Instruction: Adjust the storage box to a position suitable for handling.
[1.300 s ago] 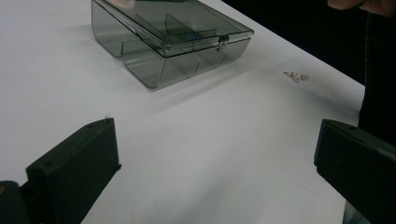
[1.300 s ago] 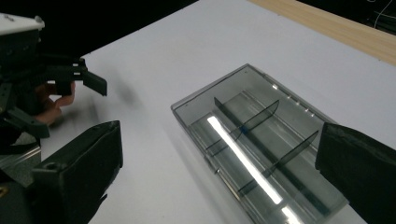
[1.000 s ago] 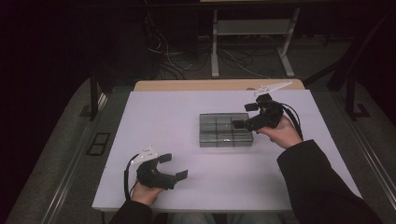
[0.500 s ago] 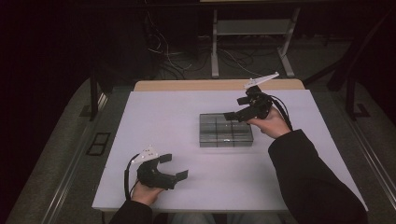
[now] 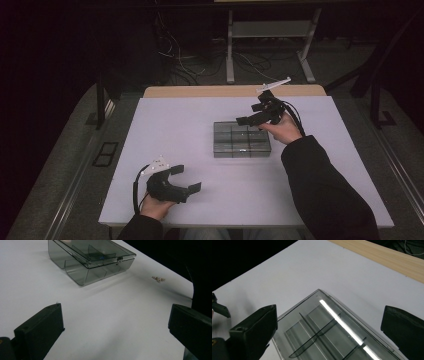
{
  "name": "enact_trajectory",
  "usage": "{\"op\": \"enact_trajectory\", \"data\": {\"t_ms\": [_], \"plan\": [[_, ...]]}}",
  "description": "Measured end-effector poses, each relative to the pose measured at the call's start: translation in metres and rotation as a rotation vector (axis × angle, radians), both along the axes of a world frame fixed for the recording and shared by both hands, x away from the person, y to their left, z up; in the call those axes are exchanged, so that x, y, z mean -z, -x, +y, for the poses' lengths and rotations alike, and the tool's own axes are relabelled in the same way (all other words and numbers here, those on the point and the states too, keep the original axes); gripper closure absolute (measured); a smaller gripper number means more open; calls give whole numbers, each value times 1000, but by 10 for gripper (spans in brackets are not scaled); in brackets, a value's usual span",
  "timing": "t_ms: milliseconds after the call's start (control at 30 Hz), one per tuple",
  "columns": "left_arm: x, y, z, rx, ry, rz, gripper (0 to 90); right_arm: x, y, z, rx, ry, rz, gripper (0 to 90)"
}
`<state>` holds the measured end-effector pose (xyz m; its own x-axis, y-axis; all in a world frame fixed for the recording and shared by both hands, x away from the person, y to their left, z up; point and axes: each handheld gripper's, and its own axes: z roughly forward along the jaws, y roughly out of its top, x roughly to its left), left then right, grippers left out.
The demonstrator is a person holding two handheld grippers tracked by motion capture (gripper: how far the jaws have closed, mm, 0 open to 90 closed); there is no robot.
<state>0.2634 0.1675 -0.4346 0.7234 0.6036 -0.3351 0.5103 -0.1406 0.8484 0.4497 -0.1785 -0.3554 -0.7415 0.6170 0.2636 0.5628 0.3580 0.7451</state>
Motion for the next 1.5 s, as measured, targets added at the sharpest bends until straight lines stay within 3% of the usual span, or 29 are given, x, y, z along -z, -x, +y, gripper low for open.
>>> {"op": "enact_trajectory", "data": {"t_ms": [267, 333, 400, 567, 633, 667, 700, 733, 767, 833, 967, 1500], "plan": [[0, 0, 0, 2, -5, 2, 0, 10, -12, 4, 41, 13, 5, 12], [0, 0, -1, 2, -3, 1, 0, 11, -13, 5, 44, 23, -6, 150], [-1, 1, 0, -3, 0, -2, 0, 13, -14, 7, 49, 26, -18, 181], [-1, 1, 0, -7, 4, -4, 0, 16, -19, 11, 82, 45, -22, 369], [-1, 1, 0, -4, 0, -5, 0, 17, -21, 13, 84, 41, -26, 479], [-1, 1, 0, -3, -1, -4, 0, 18, -23, 15, 84, 43, -14, 582], [-1, 1, 0, -2, 1, -4, 0, 18, -23, 15, 84, 43, -14, 582], [-1, 1, 0, -2, 2, -3, 0, 21, -26, 18, 94, 63, -16, 693], [-1, 1, 0, -2, 2, -4, 0, 21, -26, 18, 94, 63, -16, 693], [-2, 1, 0, -3, 3, -6, 0, 24, -29, 22, 116, 81, -3, 815], [-2, 1, 0, -4, 4, -7, 0, 31, -35, 27, 141, 117, -1, 888], [-2, 1, 0, -1, 8, -4, 0, 52, -50, 39, 189, 180, 36, 892]]}}
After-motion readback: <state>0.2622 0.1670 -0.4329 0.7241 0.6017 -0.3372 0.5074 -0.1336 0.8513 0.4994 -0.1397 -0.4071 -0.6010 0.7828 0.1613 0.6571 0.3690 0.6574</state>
